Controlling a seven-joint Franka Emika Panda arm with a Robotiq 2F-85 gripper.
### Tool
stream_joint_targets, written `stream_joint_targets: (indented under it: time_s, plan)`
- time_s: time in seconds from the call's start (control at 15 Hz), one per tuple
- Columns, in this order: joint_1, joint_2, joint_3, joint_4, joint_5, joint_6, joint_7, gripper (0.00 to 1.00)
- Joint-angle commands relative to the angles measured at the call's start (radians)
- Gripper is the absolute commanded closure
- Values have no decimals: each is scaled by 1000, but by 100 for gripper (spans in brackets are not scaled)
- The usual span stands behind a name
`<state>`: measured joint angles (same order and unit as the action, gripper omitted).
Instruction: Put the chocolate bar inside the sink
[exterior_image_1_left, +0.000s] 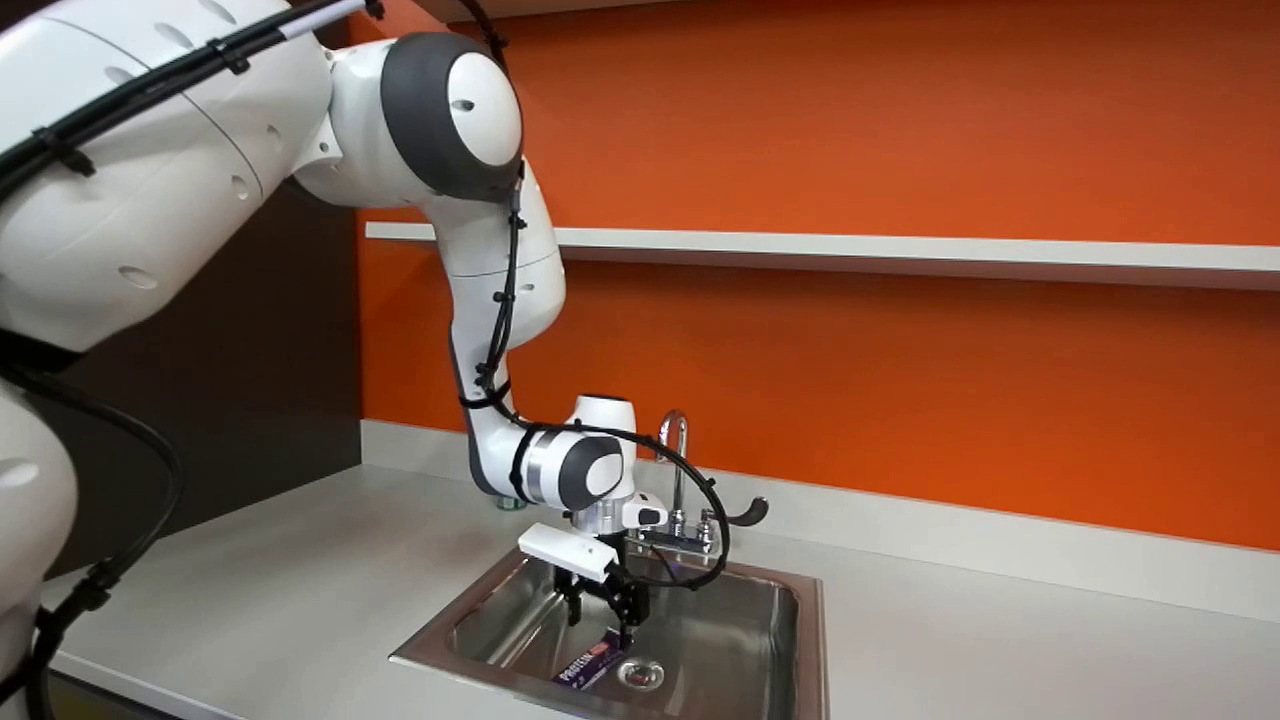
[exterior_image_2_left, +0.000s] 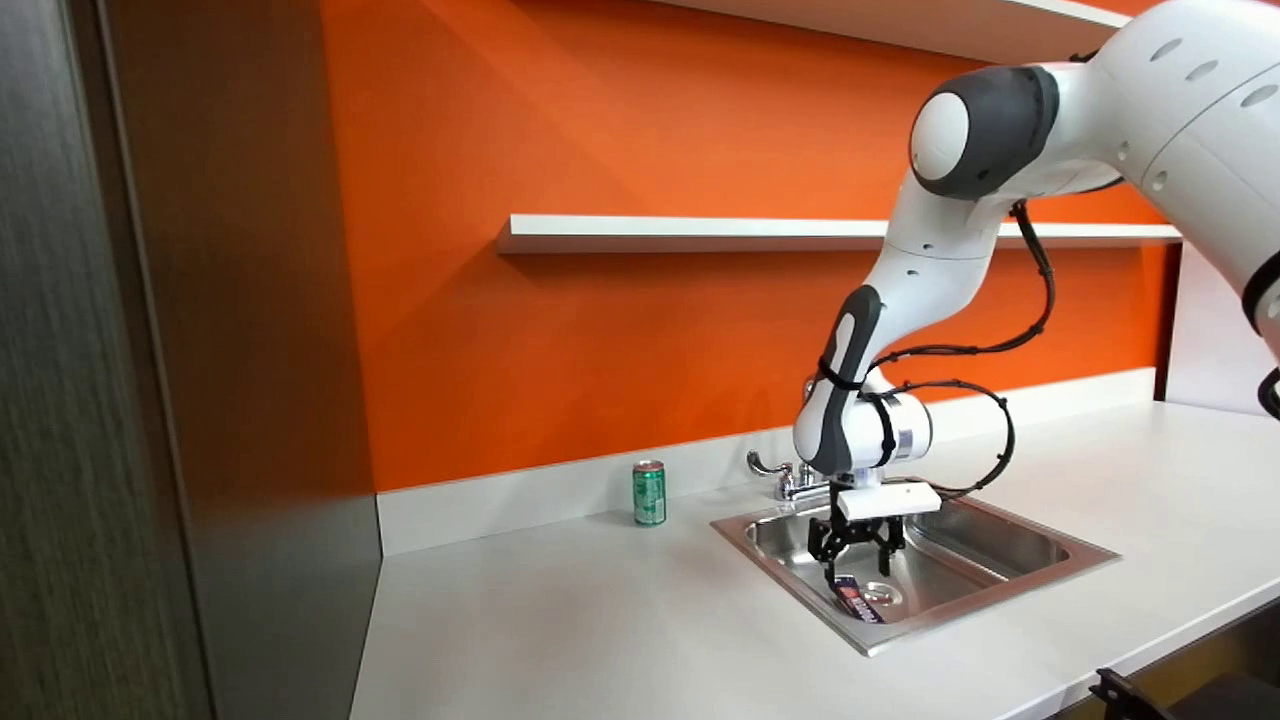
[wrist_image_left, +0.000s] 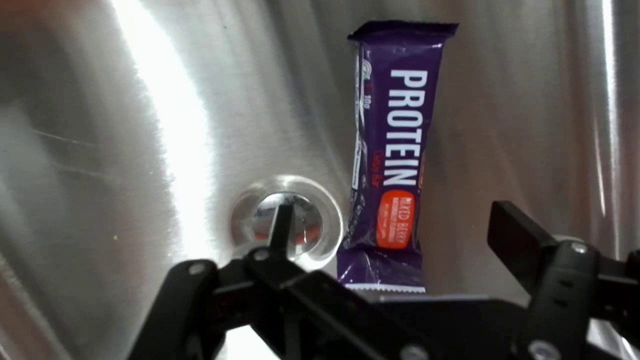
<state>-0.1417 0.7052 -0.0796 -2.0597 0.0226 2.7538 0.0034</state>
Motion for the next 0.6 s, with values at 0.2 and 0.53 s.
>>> stream_joint_targets:
  time_s: [0.2,0.53]
  plan:
    - [-12,-212,11,-179,20,47,-16,0]
    - [6,-390,-4,-352,4,41,-13,0]
